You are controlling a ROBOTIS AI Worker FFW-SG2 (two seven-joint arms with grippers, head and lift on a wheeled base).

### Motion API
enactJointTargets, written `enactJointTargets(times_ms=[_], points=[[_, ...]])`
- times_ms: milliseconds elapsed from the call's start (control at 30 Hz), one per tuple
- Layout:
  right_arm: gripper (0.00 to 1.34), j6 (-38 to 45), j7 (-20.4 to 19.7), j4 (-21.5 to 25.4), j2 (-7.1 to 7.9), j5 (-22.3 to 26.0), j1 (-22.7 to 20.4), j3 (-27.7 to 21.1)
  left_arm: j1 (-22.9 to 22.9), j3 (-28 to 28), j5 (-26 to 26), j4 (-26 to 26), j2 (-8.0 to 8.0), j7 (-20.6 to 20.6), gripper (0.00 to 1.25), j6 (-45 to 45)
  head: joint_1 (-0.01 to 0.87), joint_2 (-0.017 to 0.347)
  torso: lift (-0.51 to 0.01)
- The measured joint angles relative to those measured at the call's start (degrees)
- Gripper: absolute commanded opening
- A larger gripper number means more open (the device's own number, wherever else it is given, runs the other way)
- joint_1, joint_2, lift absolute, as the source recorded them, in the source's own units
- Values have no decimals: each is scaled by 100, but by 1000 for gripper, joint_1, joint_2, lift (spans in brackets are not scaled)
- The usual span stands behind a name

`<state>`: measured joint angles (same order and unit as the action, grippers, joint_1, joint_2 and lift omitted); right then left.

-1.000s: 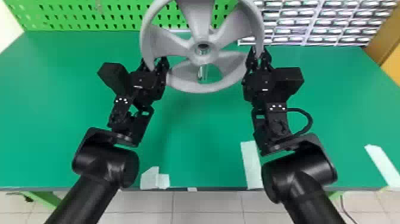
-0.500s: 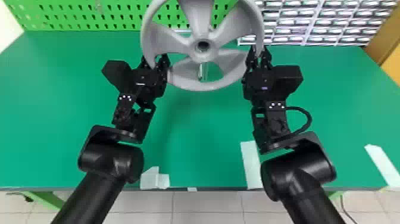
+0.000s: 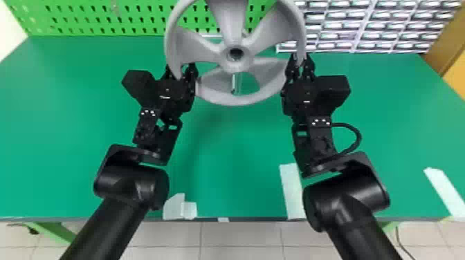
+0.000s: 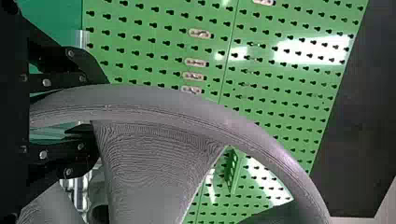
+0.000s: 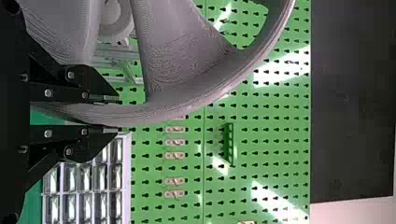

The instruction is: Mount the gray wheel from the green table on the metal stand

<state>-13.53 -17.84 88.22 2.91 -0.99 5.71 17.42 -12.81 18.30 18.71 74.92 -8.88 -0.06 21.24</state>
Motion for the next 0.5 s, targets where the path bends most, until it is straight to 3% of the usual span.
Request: enactJointTargets(times_ms=[500], points=[[250,51,-1,-16,20,2,30,7,-9,33,-18,-86,40,25,365,78,867,52,-100]])
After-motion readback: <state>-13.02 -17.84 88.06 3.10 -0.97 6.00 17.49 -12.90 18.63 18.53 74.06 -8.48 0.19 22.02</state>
